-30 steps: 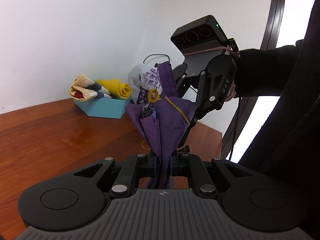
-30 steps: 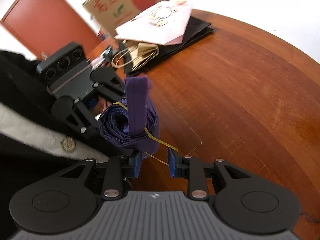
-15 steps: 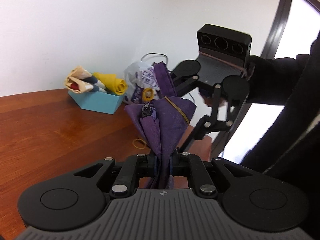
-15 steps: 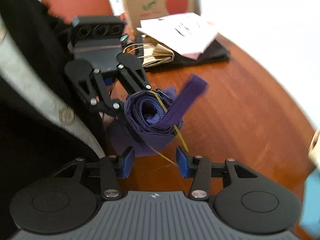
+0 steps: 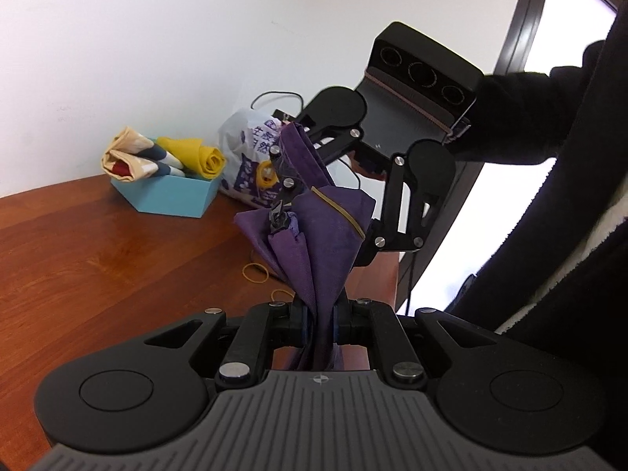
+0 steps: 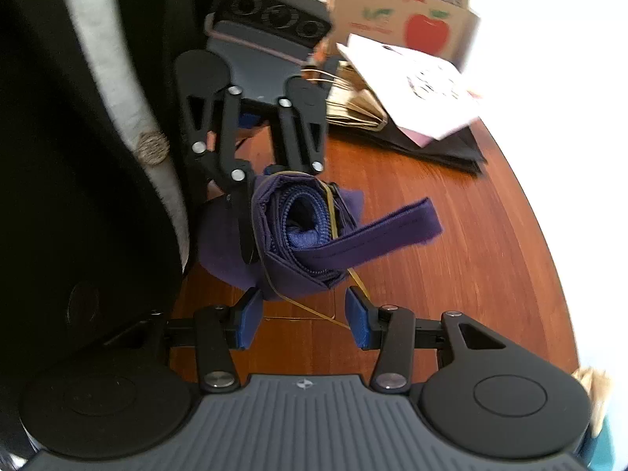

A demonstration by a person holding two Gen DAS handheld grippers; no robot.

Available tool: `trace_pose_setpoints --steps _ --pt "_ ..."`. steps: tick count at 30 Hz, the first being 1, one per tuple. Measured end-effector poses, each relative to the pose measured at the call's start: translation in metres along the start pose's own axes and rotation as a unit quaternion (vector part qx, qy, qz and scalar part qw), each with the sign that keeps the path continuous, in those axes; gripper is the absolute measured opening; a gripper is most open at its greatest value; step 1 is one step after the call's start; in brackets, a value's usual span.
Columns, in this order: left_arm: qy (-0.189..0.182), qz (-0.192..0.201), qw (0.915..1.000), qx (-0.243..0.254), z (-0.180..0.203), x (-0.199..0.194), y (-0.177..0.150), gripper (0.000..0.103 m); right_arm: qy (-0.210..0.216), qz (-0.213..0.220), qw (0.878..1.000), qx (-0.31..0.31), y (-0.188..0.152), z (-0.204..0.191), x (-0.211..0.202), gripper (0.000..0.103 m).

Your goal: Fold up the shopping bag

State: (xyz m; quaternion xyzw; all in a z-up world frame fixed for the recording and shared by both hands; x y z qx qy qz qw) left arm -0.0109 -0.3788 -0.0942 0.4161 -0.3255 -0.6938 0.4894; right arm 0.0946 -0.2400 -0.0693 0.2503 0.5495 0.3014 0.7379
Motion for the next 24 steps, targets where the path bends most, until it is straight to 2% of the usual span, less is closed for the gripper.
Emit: trace_pose_setpoints --steps 6,10,15,17,19,24 --pt "-0.013 -0.014 0.9998 0.002 0.002 0.013 -0.002 0.011 0.004 0.03 0.994 -0.108 0.005 -0.014 0.0 0.053" --pt "-0.02 -0.024 0.9995 -0.003 0.001 0.02 -0.004 0.011 -0.002 0.056 0.982 -0.179 0.005 -0.022 0.0 0.062" --pt "-0.037 -0.033 0.9987 -0.011 0.002 0.025 -0.007 0.011 -0.038 0.075 0.957 -0.277 0.002 -0.032 0.006 0.064" --pt "-0.043 -0.036 0.9984 -0.011 0.002 0.03 -0.006 0.011 -0.061 0.082 0.94 -0.327 -0.002 -0.036 0.01 0.064" --pt "-0.048 -0.039 0.998 -0.014 0.002 0.032 -0.007 0.011 -0.055 0.086 0.939 -0.328 0.001 -0.037 0.011 0.064" --pt "-0.061 -0.05 0.9967 -0.018 0.002 0.037 -0.008 0.011 -0.067 0.1 0.923 -0.365 0.003 -0.032 0.013 0.064"
Point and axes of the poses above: each gripper's, at about its wrist camera, not at the fingertips, and x roughly the way its jaws point, z to its right, y to its top, the point moved 10 cm from there along x, roughly the way its jaws point, and after that the axes turned 13 degrees about -y, right-handed, at the moved point
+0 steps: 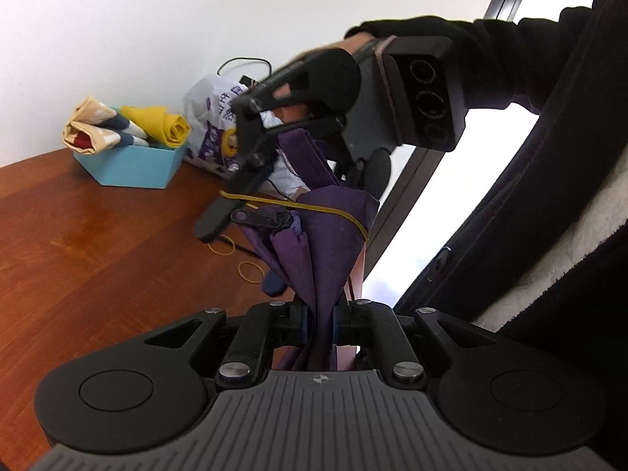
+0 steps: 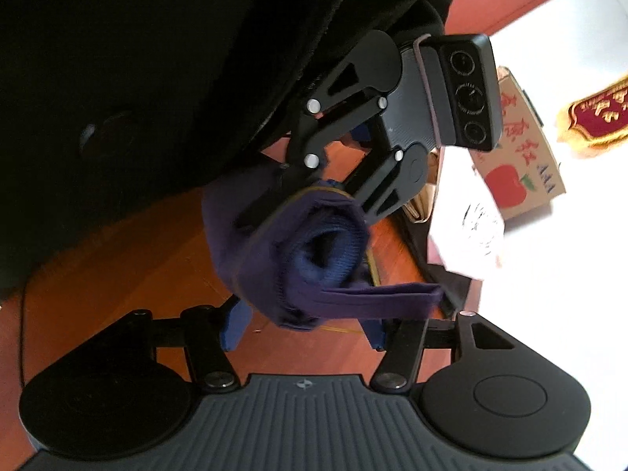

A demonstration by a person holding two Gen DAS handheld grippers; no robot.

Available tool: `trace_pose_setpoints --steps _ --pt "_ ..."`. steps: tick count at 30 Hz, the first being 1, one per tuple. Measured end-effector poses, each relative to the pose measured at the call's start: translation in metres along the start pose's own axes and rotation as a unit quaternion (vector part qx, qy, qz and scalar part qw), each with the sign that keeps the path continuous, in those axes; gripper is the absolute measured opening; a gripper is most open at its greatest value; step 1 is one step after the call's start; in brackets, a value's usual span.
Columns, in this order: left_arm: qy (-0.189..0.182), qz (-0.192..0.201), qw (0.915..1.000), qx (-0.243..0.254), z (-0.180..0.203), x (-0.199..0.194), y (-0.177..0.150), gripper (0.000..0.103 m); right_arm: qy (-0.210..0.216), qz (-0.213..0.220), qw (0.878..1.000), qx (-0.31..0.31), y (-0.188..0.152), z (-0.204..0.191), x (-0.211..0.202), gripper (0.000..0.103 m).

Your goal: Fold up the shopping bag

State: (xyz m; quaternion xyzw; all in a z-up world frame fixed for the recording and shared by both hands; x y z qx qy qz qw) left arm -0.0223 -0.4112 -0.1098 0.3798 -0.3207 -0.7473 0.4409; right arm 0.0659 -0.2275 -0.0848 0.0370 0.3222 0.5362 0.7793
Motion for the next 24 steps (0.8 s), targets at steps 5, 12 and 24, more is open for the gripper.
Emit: trace_pose_setpoints --steps 5,12,24 --pt "0.001 -0.004 1.0 0.006 0.0 0.004 0.0 0.01 0.008 0.018 0.999 -0.038 -0.003 0.001 0.005 0.064" --pt "0.017 0.001 0.9997 0.018 0.001 0.003 0.0 0.01 0.029 0.044 0.996 -0.077 -0.007 -0.004 0.017 0.064" --pt "0.053 0.026 0.9974 0.04 0.007 -0.003 0.004 0.011 0.026 0.094 0.994 -0.054 -0.018 -0.004 0.024 0.068"
Point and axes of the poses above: each gripper's, at about its wrist camera, not at the fingertips, and x roughly the way its jaws point, z to its right, y to its top, the point moved 10 cm from there along x, roughly the way its jaws point, and after that the axes turned 13 degrees about -y, right-handed, at the moved point
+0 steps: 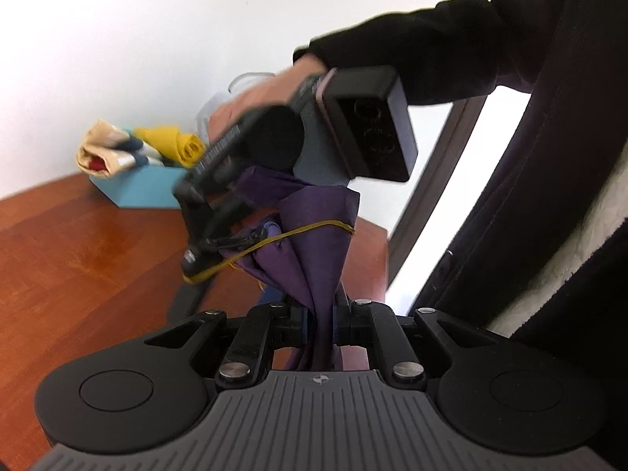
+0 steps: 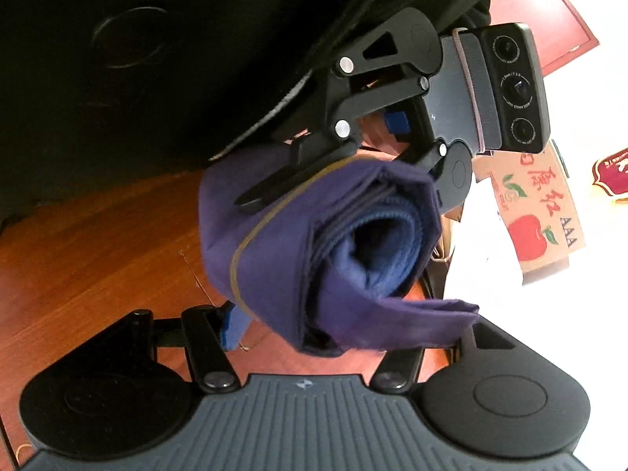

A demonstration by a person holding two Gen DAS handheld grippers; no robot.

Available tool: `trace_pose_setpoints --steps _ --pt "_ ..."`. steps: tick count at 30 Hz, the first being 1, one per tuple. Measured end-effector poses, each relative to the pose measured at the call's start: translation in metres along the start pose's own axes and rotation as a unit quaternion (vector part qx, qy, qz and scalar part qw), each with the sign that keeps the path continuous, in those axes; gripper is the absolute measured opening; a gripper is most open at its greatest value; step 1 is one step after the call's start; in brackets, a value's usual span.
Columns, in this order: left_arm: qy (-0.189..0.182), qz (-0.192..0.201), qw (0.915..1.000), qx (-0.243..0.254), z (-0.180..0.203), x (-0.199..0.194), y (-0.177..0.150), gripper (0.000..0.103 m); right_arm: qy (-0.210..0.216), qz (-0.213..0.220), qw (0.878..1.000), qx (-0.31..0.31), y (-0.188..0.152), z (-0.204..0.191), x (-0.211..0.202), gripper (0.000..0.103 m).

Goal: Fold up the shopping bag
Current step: 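Release the bundle from the right tool and pull it away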

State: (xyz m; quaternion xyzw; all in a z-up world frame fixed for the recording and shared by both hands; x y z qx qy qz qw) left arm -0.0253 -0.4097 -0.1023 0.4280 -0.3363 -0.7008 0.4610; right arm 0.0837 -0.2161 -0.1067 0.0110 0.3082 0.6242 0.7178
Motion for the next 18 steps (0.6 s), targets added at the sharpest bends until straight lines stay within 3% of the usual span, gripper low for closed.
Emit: trace_pose_setpoints --steps 2,8,12,18 --pt "0.009 0.004 0.9999 0.006 0.003 -0.002 0.0 0.011 -0.014 0.008 1.0 -0.006 -0.001 -0.003 0.0 0.075" --pt "0.043 0.021 0.9988 0.007 0.0 -0.008 0.001 0.011 -0.06 0.0 0.997 0.051 -0.003 0.008 -0.002 0.08" --pt "0.067 0.029 0.9973 0.004 -0.006 -0.013 0.001 0.011 -0.059 -0.022 0.995 0.078 -0.008 0.008 -0.008 0.08" --pt "0.094 0.062 0.9937 0.0 -0.01 -0.02 0.01 0.011 -0.005 -0.038 0.994 0.099 0.001 -0.003 -0.015 0.079"
Point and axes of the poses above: each gripper's, at about its wrist camera, not at the fingertips, and x roughly the way its jaws point, z to its right, y to its top, the point moved 10 cm from there along x, roughly the way its jaws point, and after that the axes turned 13 degrees about -y, right-handed, at the moved point
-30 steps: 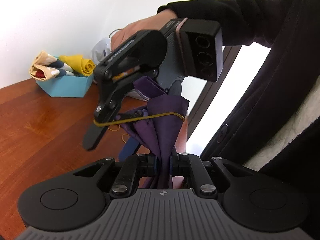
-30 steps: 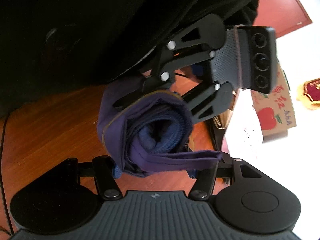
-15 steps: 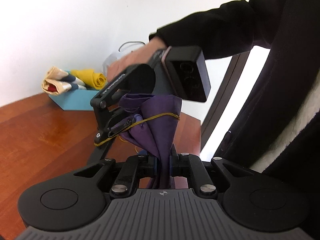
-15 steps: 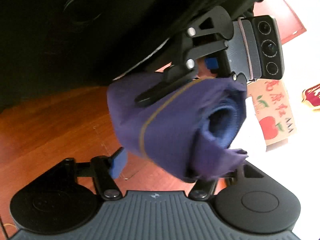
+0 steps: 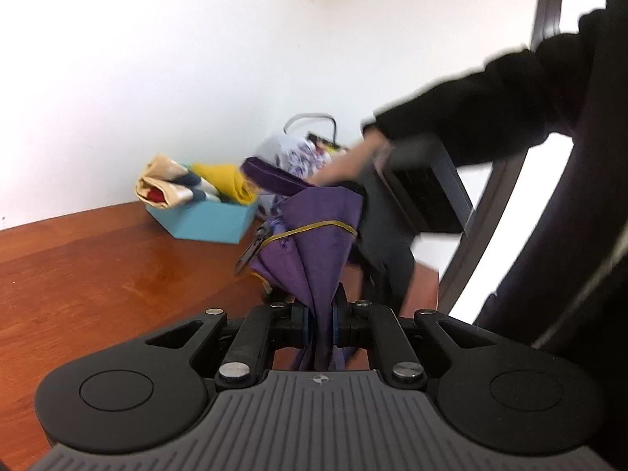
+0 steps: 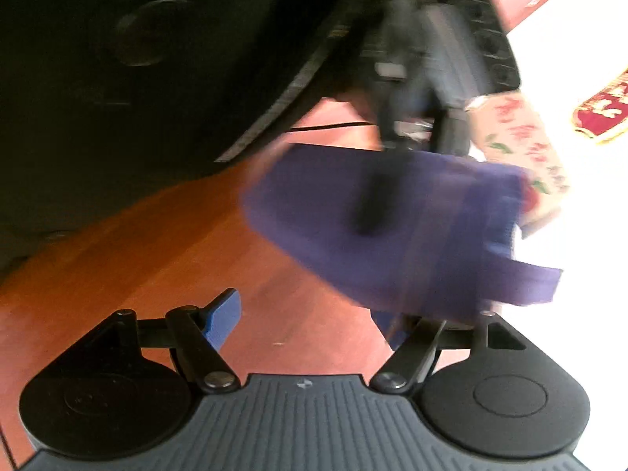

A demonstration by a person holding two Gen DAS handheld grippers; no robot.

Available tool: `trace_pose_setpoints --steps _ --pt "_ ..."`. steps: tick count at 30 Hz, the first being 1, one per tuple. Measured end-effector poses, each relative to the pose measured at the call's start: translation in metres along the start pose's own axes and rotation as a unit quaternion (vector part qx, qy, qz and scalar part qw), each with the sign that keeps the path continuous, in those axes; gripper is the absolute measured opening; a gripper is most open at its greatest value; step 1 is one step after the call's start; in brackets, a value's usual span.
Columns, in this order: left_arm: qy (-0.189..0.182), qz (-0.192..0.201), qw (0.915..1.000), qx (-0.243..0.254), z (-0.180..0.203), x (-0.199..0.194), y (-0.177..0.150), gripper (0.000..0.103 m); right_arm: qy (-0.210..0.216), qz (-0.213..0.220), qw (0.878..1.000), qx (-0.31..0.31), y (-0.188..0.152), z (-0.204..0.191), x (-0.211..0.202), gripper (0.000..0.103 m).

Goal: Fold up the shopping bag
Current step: 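Release the bundle from the right tool and pull it away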

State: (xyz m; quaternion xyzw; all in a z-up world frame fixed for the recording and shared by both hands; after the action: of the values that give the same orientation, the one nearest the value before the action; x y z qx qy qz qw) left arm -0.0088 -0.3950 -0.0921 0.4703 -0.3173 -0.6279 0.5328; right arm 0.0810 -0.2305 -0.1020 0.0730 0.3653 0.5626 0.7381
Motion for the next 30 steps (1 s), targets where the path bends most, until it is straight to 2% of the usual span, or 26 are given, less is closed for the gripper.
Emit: trace_pose_setpoints --steps 5,7,9,12,18,25,28,30 --pt "0.011 0.007 0.9999 0.002 0.003 0.0 0.003 0.011 -0.005 -0.015 1.0 0.024 0.007 0.003 -0.003 0.08" --pt "0.016 0.012 0.9998 -0.003 0.0 -0.001 0.005 0.011 -0.007 -0.032 0.999 0.015 0.008 0.004 -0.003 0.081" --pt "0.02 0.02 0.9995 -0.009 -0.002 -0.002 0.008 0.011 0.007 -0.055 0.998 0.009 0.007 0.002 -0.002 0.083" --pt "0.029 0.032 0.9989 -0.017 -0.003 -0.005 0.011 0.011 0.022 -0.065 0.998 0.015 0.01 -0.001 -0.002 0.086" --pt "0.078 0.056 0.9942 -0.047 -0.019 -0.015 0.014 0.011 0.018 -0.069 0.995 0.068 0.023 0.008 -0.006 0.086" --pt "0.12 0.055 0.9899 -0.051 -0.031 -0.007 0.015 0.011 0.051 -0.089 0.99 0.094 0.048 0.02 -0.01 0.085" --pt "0.146 0.069 0.9842 -0.073 -0.042 -0.012 0.017 0.011 0.057 -0.097 0.987 0.113 0.062 0.028 -0.009 0.084" --pt "0.158 0.071 0.9817 -0.079 -0.046 -0.013 0.017 0.012 0.045 -0.102 0.983 0.148 0.07 0.041 -0.007 0.084"
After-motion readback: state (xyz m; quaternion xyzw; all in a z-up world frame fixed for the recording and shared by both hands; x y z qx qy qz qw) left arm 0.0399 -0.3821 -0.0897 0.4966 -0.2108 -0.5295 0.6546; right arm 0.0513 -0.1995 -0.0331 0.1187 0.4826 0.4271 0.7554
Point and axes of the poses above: each gripper's, at about its wrist camera, not at the fingertips, and x roughly the way its jaws point, z to its right, y to its top, the point moved 10 cm from there along x, roughly the way its jaws point, and after that the axes turned 13 degrees about -y, right-handed, at the moved point
